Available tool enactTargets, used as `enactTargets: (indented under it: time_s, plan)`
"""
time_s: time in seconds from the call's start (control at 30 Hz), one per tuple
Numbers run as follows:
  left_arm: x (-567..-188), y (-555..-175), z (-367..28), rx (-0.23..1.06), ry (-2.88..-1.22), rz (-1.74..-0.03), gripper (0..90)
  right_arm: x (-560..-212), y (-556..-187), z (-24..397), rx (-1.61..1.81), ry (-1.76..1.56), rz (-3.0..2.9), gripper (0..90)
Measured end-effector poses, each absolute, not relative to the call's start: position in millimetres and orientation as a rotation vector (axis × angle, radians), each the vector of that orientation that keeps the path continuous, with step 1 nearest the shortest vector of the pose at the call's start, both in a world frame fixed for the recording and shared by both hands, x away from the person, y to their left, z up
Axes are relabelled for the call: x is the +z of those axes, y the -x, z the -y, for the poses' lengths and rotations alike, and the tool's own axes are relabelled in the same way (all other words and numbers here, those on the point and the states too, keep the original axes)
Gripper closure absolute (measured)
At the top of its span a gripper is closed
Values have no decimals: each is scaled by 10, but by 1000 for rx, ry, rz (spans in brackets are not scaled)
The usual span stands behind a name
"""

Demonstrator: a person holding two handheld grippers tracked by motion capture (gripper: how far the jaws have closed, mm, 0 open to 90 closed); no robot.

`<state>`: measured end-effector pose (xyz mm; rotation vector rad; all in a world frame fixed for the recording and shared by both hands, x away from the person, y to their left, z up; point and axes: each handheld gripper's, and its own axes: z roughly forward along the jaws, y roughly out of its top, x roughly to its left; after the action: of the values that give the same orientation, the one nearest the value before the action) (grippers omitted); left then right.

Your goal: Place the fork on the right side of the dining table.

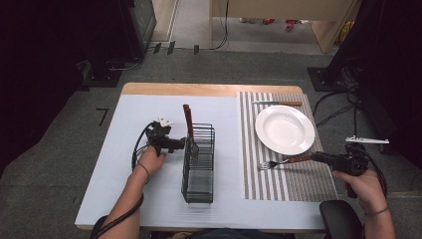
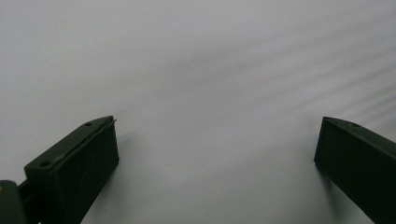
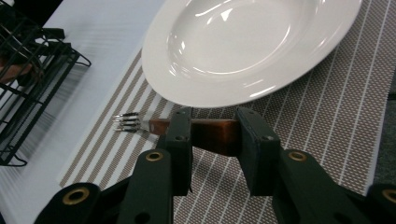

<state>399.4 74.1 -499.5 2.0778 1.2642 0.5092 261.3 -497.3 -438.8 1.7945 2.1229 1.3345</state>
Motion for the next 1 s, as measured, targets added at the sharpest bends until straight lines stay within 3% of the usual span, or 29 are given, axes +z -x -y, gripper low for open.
enactTargets:
  time_s: [1.0]
  plan:
    - [-4995, -3994, -741, 509, -2077, -1264, 0, -4728, -2666, 5069, 1264, -1897, -2135, 604]
